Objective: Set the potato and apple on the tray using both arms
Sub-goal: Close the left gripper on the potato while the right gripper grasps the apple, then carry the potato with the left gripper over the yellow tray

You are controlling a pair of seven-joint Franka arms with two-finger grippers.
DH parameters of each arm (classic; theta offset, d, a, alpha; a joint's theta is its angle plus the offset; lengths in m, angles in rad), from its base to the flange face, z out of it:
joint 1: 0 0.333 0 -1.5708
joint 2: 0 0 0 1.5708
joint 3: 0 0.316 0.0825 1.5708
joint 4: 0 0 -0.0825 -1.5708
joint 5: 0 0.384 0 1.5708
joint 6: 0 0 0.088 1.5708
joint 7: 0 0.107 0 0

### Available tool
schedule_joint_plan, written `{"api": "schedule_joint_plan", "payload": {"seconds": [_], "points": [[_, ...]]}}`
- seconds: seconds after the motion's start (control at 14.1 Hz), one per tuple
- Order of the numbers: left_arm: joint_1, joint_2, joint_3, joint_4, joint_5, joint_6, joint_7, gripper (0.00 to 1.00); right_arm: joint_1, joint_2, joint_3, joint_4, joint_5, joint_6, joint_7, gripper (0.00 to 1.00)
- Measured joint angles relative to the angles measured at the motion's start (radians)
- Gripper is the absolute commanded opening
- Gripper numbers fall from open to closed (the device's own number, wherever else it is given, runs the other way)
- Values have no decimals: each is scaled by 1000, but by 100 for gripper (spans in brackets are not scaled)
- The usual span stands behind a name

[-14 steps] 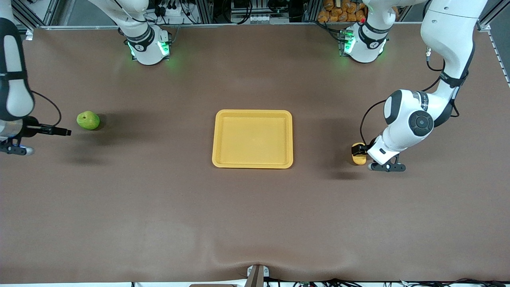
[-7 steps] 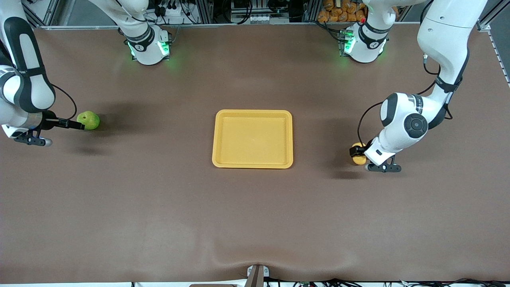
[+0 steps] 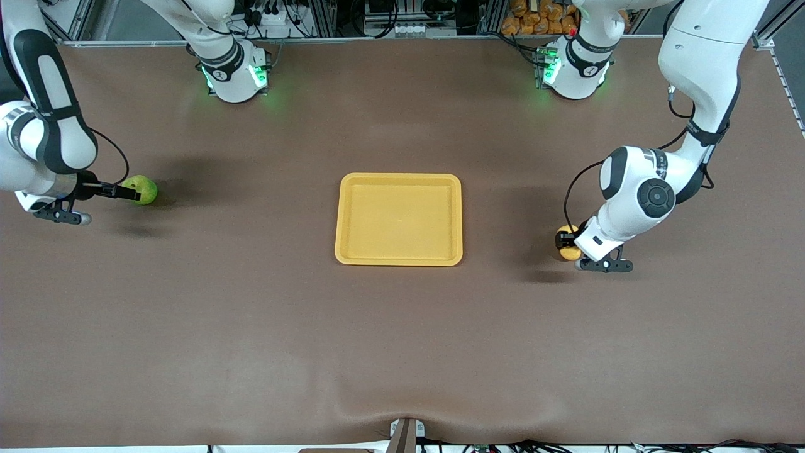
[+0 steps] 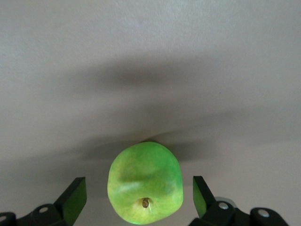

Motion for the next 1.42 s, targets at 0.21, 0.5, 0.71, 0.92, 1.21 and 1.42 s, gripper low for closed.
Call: {"api": "schedule_joint_plan", "payload": {"seconds": [0.21, 0.5, 0.71, 0.92, 1.21, 1.42], "points": [[-26, 0, -2, 6, 0, 2, -1, 0, -10, 0, 0, -41, 0, 54, -11, 100], [-63, -2, -3, 37, 0, 4, -26, 0, -21, 0, 0, -95, 0, 131, -20, 100], [-122, -6, -5, 86, 0, -28, -104, 0, -21, 0, 0, -138, 0, 196, -21, 100], [-216, -9, -6, 171, 0, -116, -228, 0, -21, 1, 0, -153, 0, 218, -21, 81], [-324, -5, -6, 257, 0, -190, -372, 0, -22, 0, 1, -154, 0, 220, -21, 0], [-393, 25, -5, 311, 0, -206, -470, 0, -22, 0, 1, -154, 0, 215, -22, 0]]}}
